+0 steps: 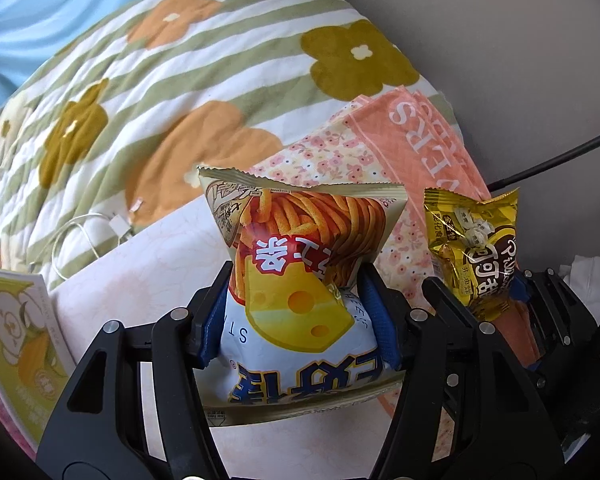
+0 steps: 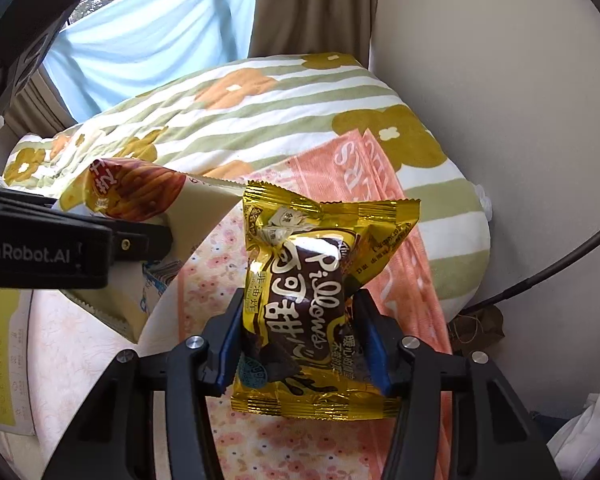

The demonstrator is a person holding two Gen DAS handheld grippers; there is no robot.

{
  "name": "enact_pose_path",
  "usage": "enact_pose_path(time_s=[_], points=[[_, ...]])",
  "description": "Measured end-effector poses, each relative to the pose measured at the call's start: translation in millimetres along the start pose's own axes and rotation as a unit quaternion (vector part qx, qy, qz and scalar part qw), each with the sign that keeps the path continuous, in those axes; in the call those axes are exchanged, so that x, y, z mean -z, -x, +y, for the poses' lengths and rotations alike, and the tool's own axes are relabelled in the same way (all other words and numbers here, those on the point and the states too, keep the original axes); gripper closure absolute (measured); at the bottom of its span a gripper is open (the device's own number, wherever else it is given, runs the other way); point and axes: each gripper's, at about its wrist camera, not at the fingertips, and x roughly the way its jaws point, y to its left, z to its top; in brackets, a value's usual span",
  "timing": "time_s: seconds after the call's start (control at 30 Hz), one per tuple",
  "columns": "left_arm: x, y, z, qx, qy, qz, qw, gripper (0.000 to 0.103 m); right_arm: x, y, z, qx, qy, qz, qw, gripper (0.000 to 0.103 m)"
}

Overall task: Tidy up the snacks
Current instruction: 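Carry both packs over the box and open both tools to release them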

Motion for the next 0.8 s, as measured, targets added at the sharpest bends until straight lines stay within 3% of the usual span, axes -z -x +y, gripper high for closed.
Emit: enact_pose_path(time_s=[0.4,0.63,0.8], points=[[42.1,102.0,16.7,-0.019,0.063,-0.086,0.9941,0.046,-9.7,70.9,17.9,-0.041,0.068,-0.047,0.996,0.055],[80.6,179.5,59.7,-0.040,0.110,-0.156,0.9807,0.046,-25.4,116.7,54.1,-0.090,0.123,-0.086,0.985,0.055],[114.8,230.1,111.2,-0.070,0.148,-0.198,0.9665,0.046,-41.0,146.8,107.1,-0.136,0.162,-0.111,0.971,0.055]])
